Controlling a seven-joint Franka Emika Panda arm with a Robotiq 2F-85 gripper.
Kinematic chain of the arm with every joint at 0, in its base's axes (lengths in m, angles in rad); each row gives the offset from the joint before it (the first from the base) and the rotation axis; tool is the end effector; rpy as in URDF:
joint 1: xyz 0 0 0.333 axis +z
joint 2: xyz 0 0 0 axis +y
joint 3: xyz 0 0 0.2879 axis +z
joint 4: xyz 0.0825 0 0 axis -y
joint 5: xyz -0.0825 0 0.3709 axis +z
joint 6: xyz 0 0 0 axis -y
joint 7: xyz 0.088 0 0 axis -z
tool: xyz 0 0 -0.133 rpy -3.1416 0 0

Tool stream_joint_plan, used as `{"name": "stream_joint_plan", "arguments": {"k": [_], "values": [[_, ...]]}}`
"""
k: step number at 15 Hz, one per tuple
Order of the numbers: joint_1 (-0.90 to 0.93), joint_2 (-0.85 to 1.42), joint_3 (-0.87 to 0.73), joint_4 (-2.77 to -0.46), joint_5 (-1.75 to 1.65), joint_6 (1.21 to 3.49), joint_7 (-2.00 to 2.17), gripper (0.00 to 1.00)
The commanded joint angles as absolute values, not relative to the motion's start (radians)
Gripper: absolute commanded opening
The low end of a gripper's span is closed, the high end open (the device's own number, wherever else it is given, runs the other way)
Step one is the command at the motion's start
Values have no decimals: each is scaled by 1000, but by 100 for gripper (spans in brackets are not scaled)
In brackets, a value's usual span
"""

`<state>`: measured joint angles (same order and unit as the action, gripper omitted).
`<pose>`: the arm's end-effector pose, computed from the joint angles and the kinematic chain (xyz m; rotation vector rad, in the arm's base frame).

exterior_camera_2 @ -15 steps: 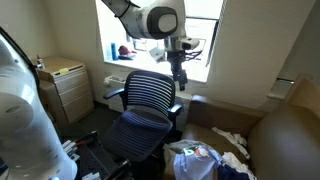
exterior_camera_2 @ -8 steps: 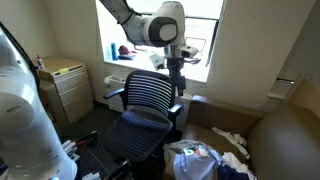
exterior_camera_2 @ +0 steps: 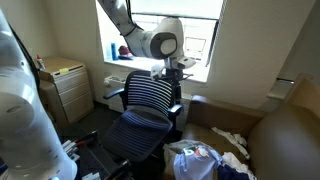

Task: Put the brown clothing on the black chair

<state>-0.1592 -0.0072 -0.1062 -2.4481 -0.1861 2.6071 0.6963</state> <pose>0.4745 -0.1274 0.2744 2.8123 -1.2046 0.2833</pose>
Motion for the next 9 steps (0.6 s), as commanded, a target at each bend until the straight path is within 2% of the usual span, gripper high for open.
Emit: {"name": "stream_joint_plan", "arguments": {"k": [1, 6, 9], "values": [[-143, 62, -116, -2438, -239, 2657, 788, 100], [-131, 55, -126, -2442, -216, 2639, 768, 100], [-120, 83, -125, -2460, -215, 2708, 831, 100]]}}
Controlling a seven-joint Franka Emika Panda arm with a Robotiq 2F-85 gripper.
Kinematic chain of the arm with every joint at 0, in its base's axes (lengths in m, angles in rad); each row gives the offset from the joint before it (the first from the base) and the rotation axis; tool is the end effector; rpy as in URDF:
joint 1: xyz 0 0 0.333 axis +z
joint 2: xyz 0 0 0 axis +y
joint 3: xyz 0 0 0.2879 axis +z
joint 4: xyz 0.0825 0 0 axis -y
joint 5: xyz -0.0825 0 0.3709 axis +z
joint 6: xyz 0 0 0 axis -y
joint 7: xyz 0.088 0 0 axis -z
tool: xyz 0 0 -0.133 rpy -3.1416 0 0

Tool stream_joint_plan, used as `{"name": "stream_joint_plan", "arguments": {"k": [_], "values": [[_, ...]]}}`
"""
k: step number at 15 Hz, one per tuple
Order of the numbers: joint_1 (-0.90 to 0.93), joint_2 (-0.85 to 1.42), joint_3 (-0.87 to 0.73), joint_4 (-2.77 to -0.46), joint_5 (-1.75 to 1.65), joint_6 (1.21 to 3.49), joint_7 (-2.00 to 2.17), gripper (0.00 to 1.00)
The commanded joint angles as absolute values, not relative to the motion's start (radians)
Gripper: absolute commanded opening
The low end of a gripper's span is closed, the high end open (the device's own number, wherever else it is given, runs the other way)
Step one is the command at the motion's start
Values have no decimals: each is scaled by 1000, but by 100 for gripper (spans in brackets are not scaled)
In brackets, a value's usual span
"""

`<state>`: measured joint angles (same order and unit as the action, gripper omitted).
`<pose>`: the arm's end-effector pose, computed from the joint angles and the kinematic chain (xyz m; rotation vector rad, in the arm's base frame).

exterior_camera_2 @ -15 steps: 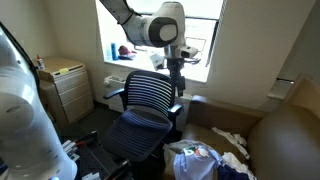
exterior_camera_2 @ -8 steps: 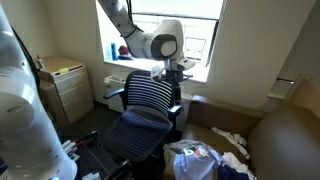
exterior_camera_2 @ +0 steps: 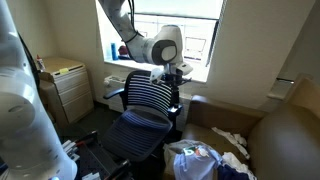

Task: Put the brown clothing on the black chair

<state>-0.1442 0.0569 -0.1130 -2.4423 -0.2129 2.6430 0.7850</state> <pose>0.4773 -0.1230 0.2492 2.7720 -1.2742 0.2594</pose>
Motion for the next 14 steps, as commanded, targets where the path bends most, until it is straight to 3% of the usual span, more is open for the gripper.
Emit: {"name": "stream_joint_plan", "arguments": {"k": [1, 4, 6, 12, 14], "values": [[-110, 86, -125, -2473, -246, 2735, 865, 100], [-72, 100, -141, -2496, -406, 2822, 983, 100], [-47, 130, -168, -2472, -507, 2752, 1095, 100], [-90, 236, -144, -2422, -187, 2449, 778, 100], [-58, 218, -169, -2456, -217, 2501, 825, 100]]}}
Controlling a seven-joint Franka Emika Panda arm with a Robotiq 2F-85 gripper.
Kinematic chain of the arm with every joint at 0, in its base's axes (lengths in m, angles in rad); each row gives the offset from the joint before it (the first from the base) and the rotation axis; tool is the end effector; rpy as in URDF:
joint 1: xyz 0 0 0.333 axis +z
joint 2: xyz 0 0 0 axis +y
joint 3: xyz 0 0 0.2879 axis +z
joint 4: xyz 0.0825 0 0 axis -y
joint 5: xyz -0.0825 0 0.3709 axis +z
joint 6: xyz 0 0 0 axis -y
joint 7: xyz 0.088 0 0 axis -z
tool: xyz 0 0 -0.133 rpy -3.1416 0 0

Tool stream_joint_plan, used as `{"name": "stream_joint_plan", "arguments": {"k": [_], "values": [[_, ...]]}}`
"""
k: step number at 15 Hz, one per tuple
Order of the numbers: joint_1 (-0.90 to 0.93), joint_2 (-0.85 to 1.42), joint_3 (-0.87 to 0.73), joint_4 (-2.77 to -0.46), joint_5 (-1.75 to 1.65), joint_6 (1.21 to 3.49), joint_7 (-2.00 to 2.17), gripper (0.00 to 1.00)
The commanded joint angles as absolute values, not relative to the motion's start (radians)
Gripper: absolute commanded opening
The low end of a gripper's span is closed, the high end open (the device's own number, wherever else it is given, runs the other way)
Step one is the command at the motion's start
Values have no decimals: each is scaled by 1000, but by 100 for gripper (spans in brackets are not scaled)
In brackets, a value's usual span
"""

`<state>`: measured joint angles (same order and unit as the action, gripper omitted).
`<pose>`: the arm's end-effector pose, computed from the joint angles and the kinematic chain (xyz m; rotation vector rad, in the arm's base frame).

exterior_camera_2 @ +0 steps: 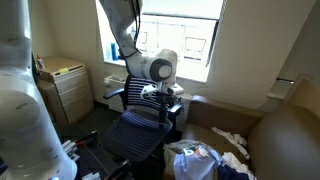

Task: Put the brown clothing on the black chair

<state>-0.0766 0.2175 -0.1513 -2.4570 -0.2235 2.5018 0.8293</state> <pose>0.4349 -0.1071 0.1575 2.6707 -1.2335 -0.1772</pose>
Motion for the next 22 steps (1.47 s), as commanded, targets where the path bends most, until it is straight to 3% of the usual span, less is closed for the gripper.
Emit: {"name": "stream_joint_plan", "arguments": {"k": [1, 13, 14, 22], "values": [[-59, 226, -170, -2447, -207, 2488, 811, 100], [27, 523, -237, -2351, -202, 2692, 927, 100], [22, 460, -228, -2395, -180, 2664, 882, 100], [70, 612, -282, -2329, -157, 2770, 940, 100]]}}
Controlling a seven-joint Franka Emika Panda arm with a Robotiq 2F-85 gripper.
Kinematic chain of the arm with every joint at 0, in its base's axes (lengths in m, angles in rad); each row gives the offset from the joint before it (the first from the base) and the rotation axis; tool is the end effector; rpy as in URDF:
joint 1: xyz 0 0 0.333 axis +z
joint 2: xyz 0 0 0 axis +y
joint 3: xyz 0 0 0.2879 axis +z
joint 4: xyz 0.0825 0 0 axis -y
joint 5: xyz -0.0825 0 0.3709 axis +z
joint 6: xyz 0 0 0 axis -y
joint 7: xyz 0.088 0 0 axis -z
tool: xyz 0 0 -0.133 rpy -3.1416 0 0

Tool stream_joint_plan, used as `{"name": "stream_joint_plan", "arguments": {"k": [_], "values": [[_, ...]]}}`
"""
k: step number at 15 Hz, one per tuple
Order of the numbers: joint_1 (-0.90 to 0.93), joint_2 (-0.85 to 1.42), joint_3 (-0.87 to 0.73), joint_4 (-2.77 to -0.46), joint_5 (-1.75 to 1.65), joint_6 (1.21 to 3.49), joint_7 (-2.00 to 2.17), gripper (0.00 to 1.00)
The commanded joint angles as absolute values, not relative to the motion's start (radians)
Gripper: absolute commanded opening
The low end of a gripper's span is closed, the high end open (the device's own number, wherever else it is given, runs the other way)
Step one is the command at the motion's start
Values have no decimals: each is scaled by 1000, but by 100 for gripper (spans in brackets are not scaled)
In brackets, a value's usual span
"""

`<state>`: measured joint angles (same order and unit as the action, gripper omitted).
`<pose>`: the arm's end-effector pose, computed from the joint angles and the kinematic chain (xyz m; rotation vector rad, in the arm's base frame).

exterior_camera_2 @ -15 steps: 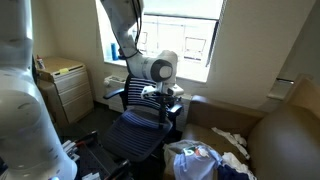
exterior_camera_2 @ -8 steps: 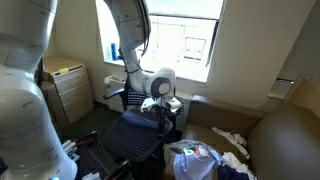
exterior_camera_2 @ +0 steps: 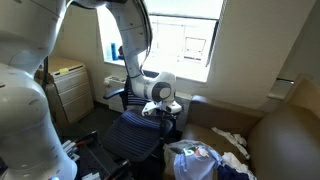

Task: Put the brown clothing on the black chair

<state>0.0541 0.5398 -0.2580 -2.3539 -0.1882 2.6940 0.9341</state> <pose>0.4415 -0.1077 0.0588 2.5718 -1.3017 -0.1571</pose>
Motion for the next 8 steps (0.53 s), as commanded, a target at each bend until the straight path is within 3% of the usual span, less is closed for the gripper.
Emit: {"name": "stream_joint_plan", "arguments": {"k": [1, 6, 8], "values": [[67, 635, -286, -2322, -146, 2804, 936, 100], [118, 799, -343, -2245, -48, 2969, 951, 100], [110, 764, -334, -2273, -7, 2933, 896, 100]]}}
